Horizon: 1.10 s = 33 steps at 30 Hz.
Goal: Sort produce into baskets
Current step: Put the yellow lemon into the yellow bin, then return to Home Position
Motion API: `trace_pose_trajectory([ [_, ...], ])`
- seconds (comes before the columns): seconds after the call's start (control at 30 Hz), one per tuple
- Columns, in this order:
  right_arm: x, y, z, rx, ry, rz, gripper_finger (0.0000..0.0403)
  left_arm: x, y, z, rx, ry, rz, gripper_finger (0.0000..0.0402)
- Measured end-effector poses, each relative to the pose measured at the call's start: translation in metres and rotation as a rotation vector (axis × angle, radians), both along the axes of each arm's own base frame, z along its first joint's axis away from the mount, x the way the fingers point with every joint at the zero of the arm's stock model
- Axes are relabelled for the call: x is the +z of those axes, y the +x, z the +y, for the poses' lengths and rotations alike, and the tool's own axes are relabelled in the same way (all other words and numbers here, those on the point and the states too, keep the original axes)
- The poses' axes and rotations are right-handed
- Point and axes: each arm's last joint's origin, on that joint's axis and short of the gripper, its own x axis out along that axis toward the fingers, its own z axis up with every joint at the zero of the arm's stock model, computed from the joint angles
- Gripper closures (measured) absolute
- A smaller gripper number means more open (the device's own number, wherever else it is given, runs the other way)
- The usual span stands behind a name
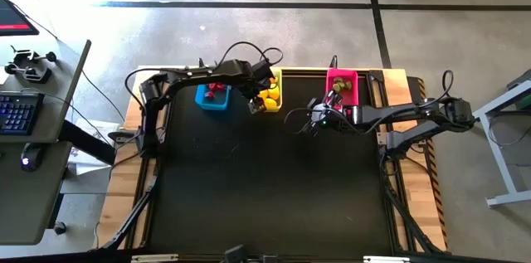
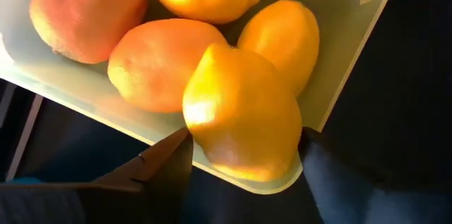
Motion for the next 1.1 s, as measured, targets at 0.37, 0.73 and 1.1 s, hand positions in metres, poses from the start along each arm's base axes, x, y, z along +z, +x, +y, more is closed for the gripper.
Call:
trace_pose_trajectory([
  [0.37,0.0,0.0,0.0,0.0,0.0,0.004,0.0403,0.027,-0.005,-0.006,-0.046,0.065,-0.054,0.0151],
  [0.73,0.0,0.0,0.0,-0.001,0.002,0.006,0.0403,0.006,0.005,-0.002,-0.089,0.035,-0.041,0.026],
  [1.1,0.0,0.0,0.0,-0.001,0.002,0.006,0.0403,0.003,0.003,0.011,-0.057,0.06,-0.059,0.0366],
])
